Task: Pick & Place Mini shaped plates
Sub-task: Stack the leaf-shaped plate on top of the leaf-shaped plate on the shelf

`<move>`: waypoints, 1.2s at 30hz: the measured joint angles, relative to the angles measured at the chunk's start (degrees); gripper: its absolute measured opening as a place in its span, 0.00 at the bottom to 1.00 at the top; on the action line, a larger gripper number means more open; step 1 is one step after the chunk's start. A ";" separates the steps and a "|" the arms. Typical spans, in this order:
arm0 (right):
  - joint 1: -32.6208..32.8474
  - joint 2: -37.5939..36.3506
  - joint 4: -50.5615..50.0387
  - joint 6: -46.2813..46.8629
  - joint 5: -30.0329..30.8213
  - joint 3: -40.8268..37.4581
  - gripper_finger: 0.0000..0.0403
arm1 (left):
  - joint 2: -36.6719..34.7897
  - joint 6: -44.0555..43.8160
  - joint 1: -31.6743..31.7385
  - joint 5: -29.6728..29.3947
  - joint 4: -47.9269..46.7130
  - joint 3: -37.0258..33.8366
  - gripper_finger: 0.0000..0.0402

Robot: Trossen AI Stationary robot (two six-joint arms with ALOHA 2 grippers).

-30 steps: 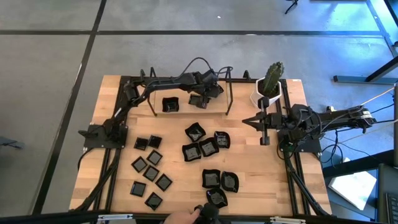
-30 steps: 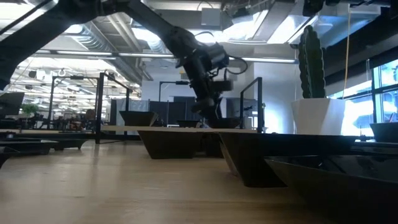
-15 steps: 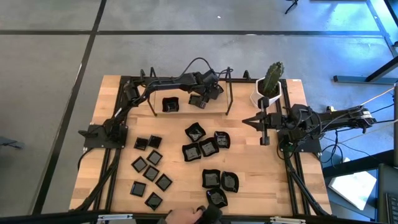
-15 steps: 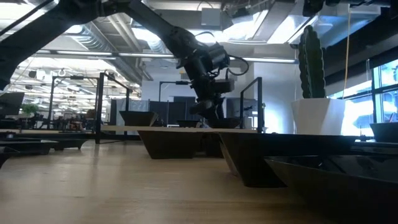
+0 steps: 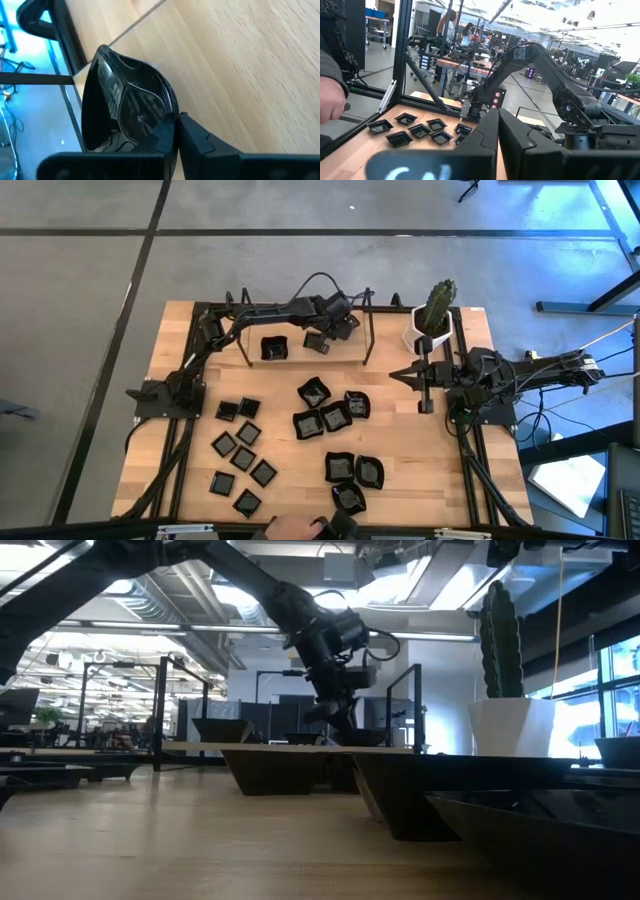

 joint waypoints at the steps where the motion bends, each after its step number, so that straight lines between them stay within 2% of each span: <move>1: 0.01 0.00 0.00 0.01 0.00 0.00 0.03 | -0.08 0.86 -0.12 -0.02 -0.64 0.02 0.02; 17: -0.01 0.00 -0.04 0.05 0.02 0.00 0.03 | -0.30 8.22 -4.66 0.38 -6.64 0.17 0.01; 36: 0.00 0.00 -0.42 0.03 0.01 0.00 0.03 | -0.28 5.43 -6.39 1.27 -13.22 0.13 0.02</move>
